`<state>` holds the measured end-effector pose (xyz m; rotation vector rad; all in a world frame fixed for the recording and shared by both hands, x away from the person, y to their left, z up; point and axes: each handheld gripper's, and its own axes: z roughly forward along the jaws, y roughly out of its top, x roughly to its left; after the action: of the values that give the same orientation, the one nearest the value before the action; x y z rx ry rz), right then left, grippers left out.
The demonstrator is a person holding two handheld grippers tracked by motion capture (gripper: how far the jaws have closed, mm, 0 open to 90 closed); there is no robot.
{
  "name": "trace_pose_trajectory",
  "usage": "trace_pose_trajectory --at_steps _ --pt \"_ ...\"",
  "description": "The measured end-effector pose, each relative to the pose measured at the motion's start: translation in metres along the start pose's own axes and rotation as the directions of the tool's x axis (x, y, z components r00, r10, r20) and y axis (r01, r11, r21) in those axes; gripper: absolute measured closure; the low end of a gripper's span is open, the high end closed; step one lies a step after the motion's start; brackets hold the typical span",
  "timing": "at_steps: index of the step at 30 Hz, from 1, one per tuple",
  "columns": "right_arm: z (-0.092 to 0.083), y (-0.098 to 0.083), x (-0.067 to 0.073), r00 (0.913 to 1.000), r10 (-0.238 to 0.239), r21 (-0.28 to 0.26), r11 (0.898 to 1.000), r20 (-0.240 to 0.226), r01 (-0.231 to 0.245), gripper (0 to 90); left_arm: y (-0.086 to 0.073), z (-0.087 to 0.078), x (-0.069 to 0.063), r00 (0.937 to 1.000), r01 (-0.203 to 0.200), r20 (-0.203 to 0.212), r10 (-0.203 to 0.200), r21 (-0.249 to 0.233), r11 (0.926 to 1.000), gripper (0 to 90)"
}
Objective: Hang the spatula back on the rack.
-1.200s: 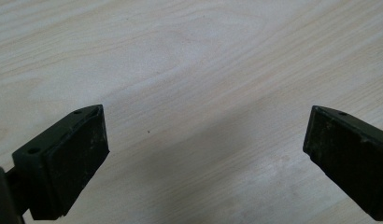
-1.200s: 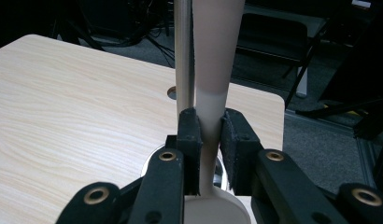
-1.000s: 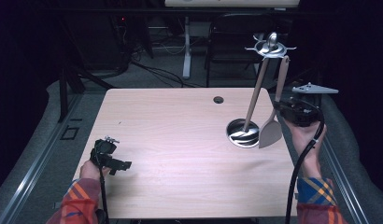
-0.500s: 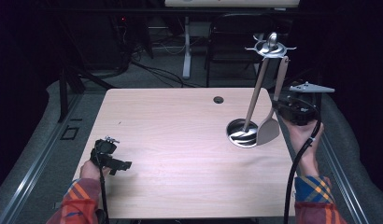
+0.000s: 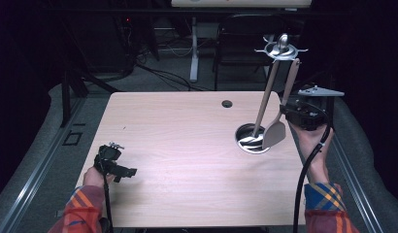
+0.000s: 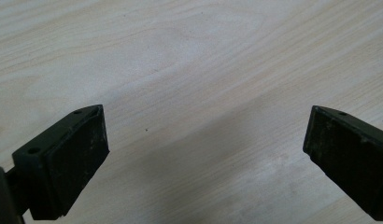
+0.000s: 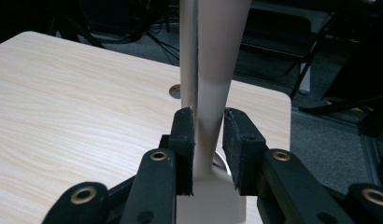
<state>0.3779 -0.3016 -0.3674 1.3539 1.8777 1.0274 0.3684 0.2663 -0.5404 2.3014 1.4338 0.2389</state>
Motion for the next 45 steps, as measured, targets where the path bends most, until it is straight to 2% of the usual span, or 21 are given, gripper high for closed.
trace_pose_trajectory --at_steps 8,9,11,12,14,15,17,18,25,26,28,29,34,36,37,38,39,40,42,44,45 --pt "0.003 -0.003 0.001 0.9998 -0.005 0.039 0.999 -0.019 0.006 60.3 0.000 0.000 0.000 1.0000 -0.006 0.002 0.006 0.005 1.0000 0.0" --pt "0.003 -0.005 0.001 0.9995 -0.002 0.052 0.999 -0.031 0.004 52.0 0.000 0.000 0.000 1.0000 -0.009 0.003 0.009 0.008 0.9999 0.0" --pt "0.003 -0.006 0.002 0.9989 0.003 0.066 0.998 -0.046 0.000 48.6 0.000 0.001 0.000 0.9999 -0.011 0.004 0.011 0.008 0.9999 0.0" --pt "0.005 -0.008 0.003 0.9974 0.008 0.096 0.995 -0.072 -0.001 40.7 0.000 0.001 0.000 0.9999 -0.010 0.005 0.010 0.009 0.9999 0.0" --pt "0.008 -0.012 0.006 0.9968 0.009 0.117 0.993 -0.079 0.000 33.3 0.000 0.001 0.000 0.9999 -0.010 0.004 0.010 0.008 0.9999 0.0" --pt "0.008 -0.012 0.006 0.9968 0.009 0.117 0.993 -0.079 0.000 33.3 0.000 0.001 0.000 0.9999 -0.010 0.004 0.010 0.008 0.9999 0.0" --pt "0.010 -0.015 0.008 0.9968 0.002 0.136 0.991 -0.079 0.009 27.7 0.000 0.001 0.000 1.0000 -0.009 0.004 0.009 0.009 0.9999 0.0" --pt "0.013 -0.019 0.010 0.9968 0.000 0.167 0.986 -0.080 0.014 21.5 0.000 0.001 0.000 1.0000 -0.008 0.003 0.008 0.008 0.9999 0.0" --pt "0.016 -0.032 0.015 0.9957 -0.004 0.209 0.978 -0.092 0.023 16.0 0.000 0.000 0.000 1.0000 -0.009 0.004 0.009 0.009 0.9999 0.0" --pt "0.017 -0.038 0.018 0.9953 -0.009 0.228 0.973 -0.097 0.031 15.5 0.000 0.000 0.000 1.0000 -0.009 0.004 0.009 0.008 0.9999 0.0" --pt "0.018 -0.041 0.019 0.9946 -0.011 0.237 0.971 -0.104 0.036 15.4 0.000 0.000 0.000 0.9999 -0.008 0.007 0.008 0.009 0.9999 0.0" --pt "0.019 -0.048 0.023 0.9936 -0.013 0.257 0.966 -0.112 0.041 15.4 0.000 0.001 -0.001 0.9999 -0.007 0.007 0.007 0.008 0.9999 0.0" --pt "0.020 -0.056 0.031 0.9912 -0.024 0.260 0.964 -0.130 0.058 14.6 0.000 0.001 0.000 1.0000 -0.006 0.007 0.006 0.008 0.9999 0.0" --pt "0.021 -0.064 0.038 0.9885 -0.036 0.286 0.955 -0.147 0.077 12.2 0.000 0.000 0.000 0.9999 -0.007 0.009 0.007 0.008 0.9999 0.0" --pt "0.021 -0.064 0.038 0.9885 -0.036 0.286 0.955 -0.147 0.077 12.2 0.000 0.001 0.000 0.9999 -0.010 0.010 0.010 0.009 0.9999 0.0" --pt "0.023 -0.072 0.044 0.9852 -0.051 0.315 0.944 -0.163 0.101 8.4 0.000 0.001 -0.001 0.9999 -0.011 0.008 0.011 0.011 0.9999 0.0" --pt "0.024 -0.075 0.046 0.9834 -0.060 0.327 0.938 -0.171 0.114 7.8 0.000 0.001 -0.001 0.9999 -0.011 0.008 0.011 0.011 0.9999 0.0" --pt "0.024 -0.075 0.046 0.9834 -0.060 0.327 0.938 -0.171 0.114 7.8 0.000 0.001 -0.001 0.9999 -0.014 0.009 0.014 0.011 0.9998 0.0" --pt "0.026 -0.083 0.054 0.9773 -0.085 0.361 0.920 -0.194 0.151 5.4 0.000 0.001 -0.001 0.9999 -0.015 0.008 0.015 0.011 0.9998 0.0" --pt "0.030 -0.094 0.062 0.9677 -0.105 0.404 0.894 -0.229 0.192 1.2 0.000 0.001 -0.001 0.9998 -0.016 0.008 0.016 0.012 0.9998 0.0" --pt "0.031 -0.099 0.065 0.9645 -0.114 0.431 0.877 -0.238 0.210 0.0 0.000 0.001 -0.001 0.9998 -0.016 0.009 0.016 0.011 0.9998 0.0"
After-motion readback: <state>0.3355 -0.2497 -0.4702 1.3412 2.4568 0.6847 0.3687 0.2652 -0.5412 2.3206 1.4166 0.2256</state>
